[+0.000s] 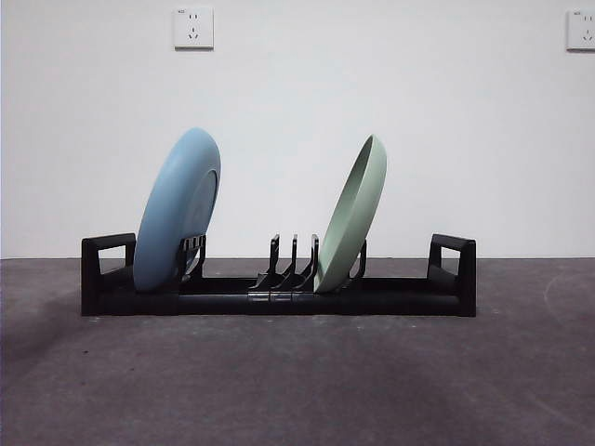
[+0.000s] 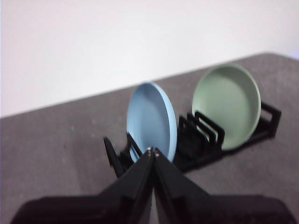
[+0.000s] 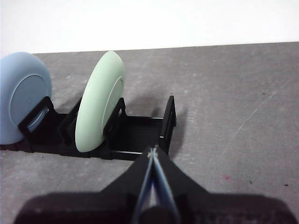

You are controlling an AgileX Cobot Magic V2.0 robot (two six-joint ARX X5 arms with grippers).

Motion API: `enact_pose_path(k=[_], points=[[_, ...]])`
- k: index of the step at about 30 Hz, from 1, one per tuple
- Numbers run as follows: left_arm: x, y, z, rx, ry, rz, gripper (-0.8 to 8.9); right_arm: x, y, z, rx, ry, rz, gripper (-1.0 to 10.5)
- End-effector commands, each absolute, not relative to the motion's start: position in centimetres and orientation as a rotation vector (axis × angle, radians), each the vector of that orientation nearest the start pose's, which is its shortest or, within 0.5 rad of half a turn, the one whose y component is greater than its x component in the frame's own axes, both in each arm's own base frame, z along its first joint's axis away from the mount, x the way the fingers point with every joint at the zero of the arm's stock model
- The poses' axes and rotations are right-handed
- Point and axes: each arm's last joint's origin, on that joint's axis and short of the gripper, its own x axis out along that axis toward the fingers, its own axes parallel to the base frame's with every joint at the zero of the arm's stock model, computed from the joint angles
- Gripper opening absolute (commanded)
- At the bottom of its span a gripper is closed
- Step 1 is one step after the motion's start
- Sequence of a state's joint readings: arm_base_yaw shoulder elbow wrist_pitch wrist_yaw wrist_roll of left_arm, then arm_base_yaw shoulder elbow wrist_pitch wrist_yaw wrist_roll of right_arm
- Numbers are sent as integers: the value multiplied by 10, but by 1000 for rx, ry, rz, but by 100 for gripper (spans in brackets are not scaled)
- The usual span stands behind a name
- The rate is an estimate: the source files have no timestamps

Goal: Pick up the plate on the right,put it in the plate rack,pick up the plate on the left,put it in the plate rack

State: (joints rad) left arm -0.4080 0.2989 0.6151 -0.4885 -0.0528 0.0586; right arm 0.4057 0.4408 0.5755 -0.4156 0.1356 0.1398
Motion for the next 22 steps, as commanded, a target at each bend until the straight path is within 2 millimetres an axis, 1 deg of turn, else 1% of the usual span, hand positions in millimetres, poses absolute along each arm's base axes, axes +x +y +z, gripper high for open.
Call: enact_pose_path(k=[1,12,15,18,22], points=[[72,-29,292,96,202,-357,-4,101,39,281,71,288,245,1],[69,-28,280,126,334,-358,-4,101,39,281,71,288,247,1],[69,-27,280,162,324,-332,-2,101,39,281,71,288,247,1],[64,-22,281,117,312,-295,-3,101,39,281,70,292,247,1],[64,-16,281,95,310,-230,-3,101,39,281,70,293,245,1]])
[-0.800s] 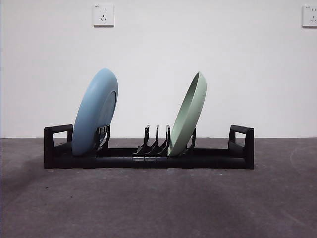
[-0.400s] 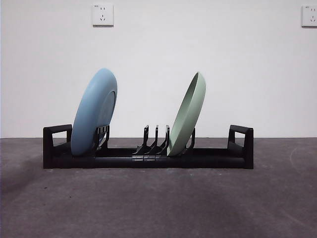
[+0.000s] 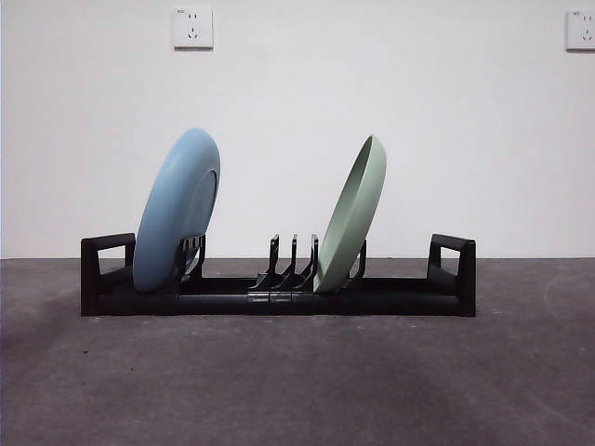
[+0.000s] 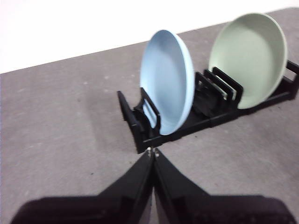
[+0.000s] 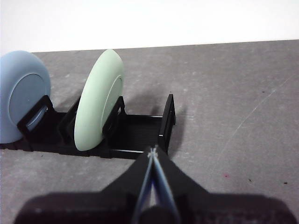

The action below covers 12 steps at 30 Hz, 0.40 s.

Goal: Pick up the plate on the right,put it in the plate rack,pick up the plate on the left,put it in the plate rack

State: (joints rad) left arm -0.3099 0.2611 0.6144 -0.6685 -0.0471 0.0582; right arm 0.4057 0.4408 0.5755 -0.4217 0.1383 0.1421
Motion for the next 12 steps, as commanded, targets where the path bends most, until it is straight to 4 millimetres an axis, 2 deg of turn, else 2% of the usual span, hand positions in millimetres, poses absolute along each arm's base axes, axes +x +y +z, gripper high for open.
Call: enact_pose_path(k=[1,7,9,12], points=[[65,-15,282,95,304,-205,-3,101,39,281,69,295,246,1],[72,-9,283,71,204,-99,-3,101,39,281,69,296,246,1],[76,-8,275,67,171,-77,-3,101,39,281,69,296,246,1],[82,-6,249,63,161,-45,-2,101,39,281,70,296,246,1]])
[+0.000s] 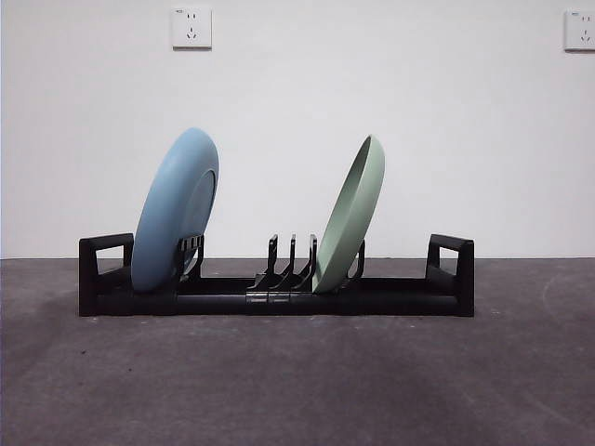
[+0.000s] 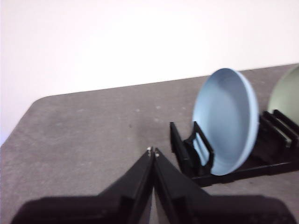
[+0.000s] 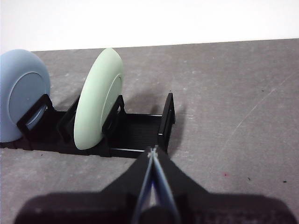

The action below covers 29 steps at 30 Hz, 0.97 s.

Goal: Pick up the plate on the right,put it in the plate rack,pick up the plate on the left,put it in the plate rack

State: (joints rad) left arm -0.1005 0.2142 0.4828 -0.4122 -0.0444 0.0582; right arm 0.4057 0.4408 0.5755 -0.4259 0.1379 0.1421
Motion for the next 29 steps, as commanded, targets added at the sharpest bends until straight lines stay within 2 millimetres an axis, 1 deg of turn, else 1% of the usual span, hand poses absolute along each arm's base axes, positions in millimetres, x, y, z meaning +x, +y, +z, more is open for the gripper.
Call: enact_pose_path(k=[1,3,6,9,14,15,29], points=[[83,-5,240,62,166,-36,-2,101,39,281,70,296,246,1],[86,-4,218,61,174,-17,-3,101,39,281,69,296,246,1],[89,-3,192,48,158,-19,-2,101,39,281,69,296,246,1],[91,-3,172,43,147,-55,-2,101,39,281,69,296,246,1],[94,-2,150,35,205,-68,-3,101,39,280,68,299,246,1],[94,-2,148,33,212,-66,-3,101,39,280,68,300,245,1],[95,-2,149,32,204,-61,-2,100,39,279,65,310,246,1]])
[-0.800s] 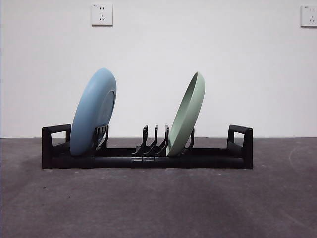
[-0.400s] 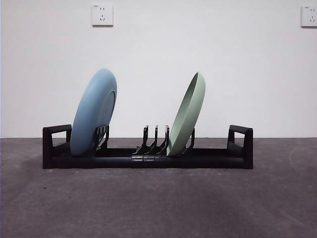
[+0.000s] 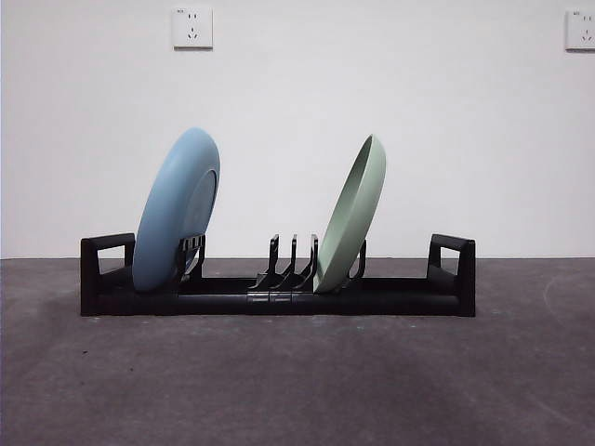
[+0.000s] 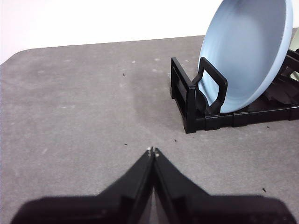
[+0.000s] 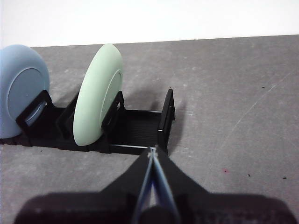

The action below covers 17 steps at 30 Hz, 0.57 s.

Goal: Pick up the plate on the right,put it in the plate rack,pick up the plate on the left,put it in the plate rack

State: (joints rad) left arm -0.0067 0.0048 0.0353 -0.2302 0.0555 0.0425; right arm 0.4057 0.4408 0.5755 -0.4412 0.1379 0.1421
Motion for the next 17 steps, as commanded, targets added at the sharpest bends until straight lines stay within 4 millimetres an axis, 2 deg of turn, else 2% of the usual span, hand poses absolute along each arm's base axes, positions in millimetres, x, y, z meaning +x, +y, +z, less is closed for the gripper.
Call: enact_pose_path(k=[1,15,17], points=[[95,-2,149,32,204,-61,-2,100,39,279,65,310,245,1],[95,-2,149,32,204,-61,-2,100,39,279,65,310,245,1],[95,-2,149,32,204,-61,-2,100,39,279,12,302,242,1]])
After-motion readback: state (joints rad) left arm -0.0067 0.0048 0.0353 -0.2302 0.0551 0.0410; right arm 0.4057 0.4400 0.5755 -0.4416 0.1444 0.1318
